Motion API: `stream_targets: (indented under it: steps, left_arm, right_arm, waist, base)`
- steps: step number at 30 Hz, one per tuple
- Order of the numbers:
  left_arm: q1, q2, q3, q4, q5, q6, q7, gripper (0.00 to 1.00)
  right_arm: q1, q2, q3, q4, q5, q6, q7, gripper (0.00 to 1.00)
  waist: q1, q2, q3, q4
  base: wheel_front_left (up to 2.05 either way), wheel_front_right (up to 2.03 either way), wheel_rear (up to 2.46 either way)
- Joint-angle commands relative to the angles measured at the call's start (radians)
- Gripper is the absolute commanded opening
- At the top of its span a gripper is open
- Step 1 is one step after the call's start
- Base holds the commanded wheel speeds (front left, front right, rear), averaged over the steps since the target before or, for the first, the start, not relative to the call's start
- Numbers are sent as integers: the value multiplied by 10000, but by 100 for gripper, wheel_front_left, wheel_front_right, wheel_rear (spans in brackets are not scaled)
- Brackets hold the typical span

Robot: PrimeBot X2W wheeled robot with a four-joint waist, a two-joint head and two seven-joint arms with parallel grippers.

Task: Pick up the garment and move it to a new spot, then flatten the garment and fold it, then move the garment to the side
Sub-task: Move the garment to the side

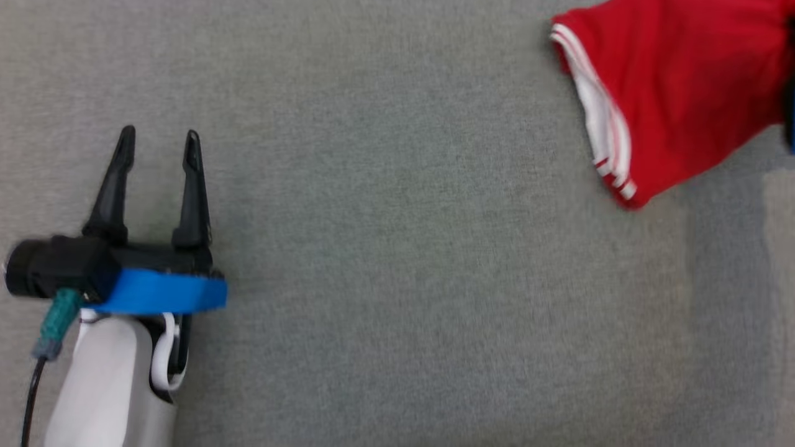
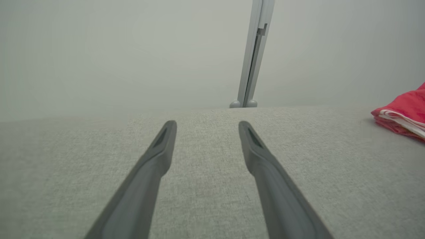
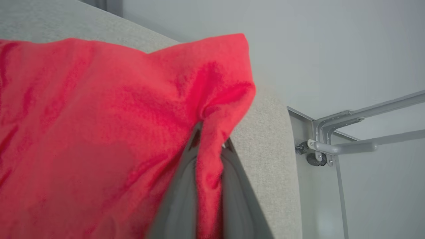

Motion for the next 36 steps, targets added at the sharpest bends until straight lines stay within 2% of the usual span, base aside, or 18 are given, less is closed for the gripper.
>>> stream_targets:
  steps: [1, 2, 6, 14, 17, 26, 28, 30, 36]
  left_arm:
    - [-221, 33, -6, -88, 75, -13, -44, 100]
    - [-457, 78, -54, -244, 154, -28, -42, 100]
    - [-829, 218, -85, -550, 242, -21, -9, 100]
    - [-1105, 531, -3, -1183, 306, 19, 267, 100]
    - [-1116, 627, -71, -1315, 332, 2, 413, 100]
    - [-1258, 513, -297, -1386, 298, 40, 452, 100]
    - [-1216, 497, -315, -1328, 253, 41, 407, 100]
    - [-1150, 485, -347, -1257, 237, 32, 365, 100]
    - [-905, 337, -502, -756, 106, -13, 216, 100]
  right_arm:
    - [-210, -198, -95, -32, -79, -5, -44, 0]
    - [-299, -587, -275, -42, -248, -5, -169, 0]
    - [-469, -1223, -638, -201, -587, -4, -633, 0]
    - [-275, -1744, -1492, -347, -1265, -5, -1721, 0]
    - [-159, -1821, -1219, -471, -1582, -7, -2006, 0]
    - [-189, -1437, -1881, -208, -2653, -7, -1996, 0]
    - [-99, -1339, -2090, -145, -2847, -7, -1906, 43]
    - [-36, -1185, -2336, -81, -3104, -7, -1772, 100]
    - [404, -614, -2833, 30, -3525, -5, -1766, 100]
  waist:
    - [-4, -4, 145, 39]
    - [-4, -4, 470, -61]
    - [-4, -4, 1038, -237]
    - [-4, -4, 1764, -361]
    - [-4, -4, 1912, -370]
    - [-4, -4, 1822, -216]
    - [-4, -4, 1718, -198]
    - [-4, -4, 1588, -171]
    - [-4, -4, 712, -88]
  base:
    - [0, 0, 0]
    - [0, 0, 0]
    - [0, 0, 0]
    - [0, 0, 0]
    - [0, 0, 0]
    - [0, 0, 0]
    - [0, 0, 0]
    - [0, 0, 0]
    - [0, 0, 0]
